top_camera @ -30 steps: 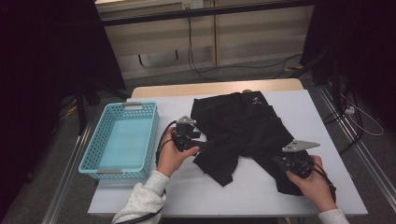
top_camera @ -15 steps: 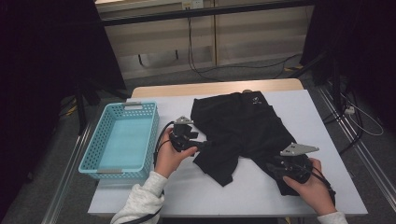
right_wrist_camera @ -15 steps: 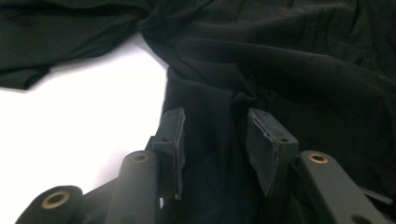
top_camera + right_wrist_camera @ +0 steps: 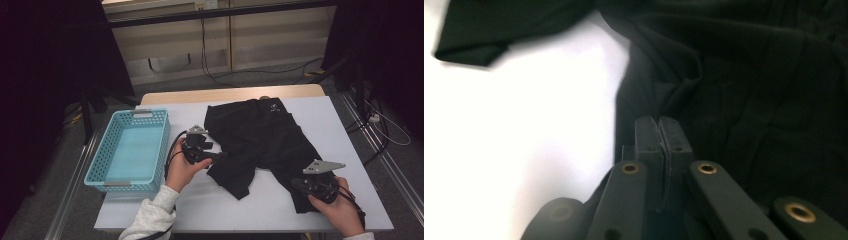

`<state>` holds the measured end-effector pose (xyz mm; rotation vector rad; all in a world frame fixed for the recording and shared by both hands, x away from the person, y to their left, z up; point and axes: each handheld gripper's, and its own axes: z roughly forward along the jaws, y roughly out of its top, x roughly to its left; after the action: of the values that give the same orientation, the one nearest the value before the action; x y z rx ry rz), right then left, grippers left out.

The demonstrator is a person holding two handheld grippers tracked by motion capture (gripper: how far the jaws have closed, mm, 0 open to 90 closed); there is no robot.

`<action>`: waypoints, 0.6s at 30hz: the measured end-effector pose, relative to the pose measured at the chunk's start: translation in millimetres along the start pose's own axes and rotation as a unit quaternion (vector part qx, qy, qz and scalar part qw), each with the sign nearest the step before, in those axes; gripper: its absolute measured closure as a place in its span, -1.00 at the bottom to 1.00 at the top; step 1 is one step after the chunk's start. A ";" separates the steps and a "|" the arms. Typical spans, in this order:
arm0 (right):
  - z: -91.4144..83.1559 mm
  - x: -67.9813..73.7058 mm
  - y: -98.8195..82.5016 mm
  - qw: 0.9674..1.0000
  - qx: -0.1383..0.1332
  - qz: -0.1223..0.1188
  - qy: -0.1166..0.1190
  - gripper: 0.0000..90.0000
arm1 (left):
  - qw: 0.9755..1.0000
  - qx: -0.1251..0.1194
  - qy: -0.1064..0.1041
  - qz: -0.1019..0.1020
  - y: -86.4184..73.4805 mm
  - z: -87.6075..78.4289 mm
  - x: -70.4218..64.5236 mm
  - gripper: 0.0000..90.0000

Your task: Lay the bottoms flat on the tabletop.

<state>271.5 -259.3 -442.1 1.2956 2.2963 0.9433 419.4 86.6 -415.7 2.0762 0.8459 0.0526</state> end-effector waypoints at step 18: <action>10.0 32.3 17.5 0.998 -0.023 -0.051 0.012 0.15 | 1.000 0.026 0.011 0.004 -14.9 4.4 7.9 -0.44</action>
<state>271.2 -221.7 -436.2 1.1430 2.3206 0.9773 418.8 93.9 -431.5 2.1315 0.8596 0.0583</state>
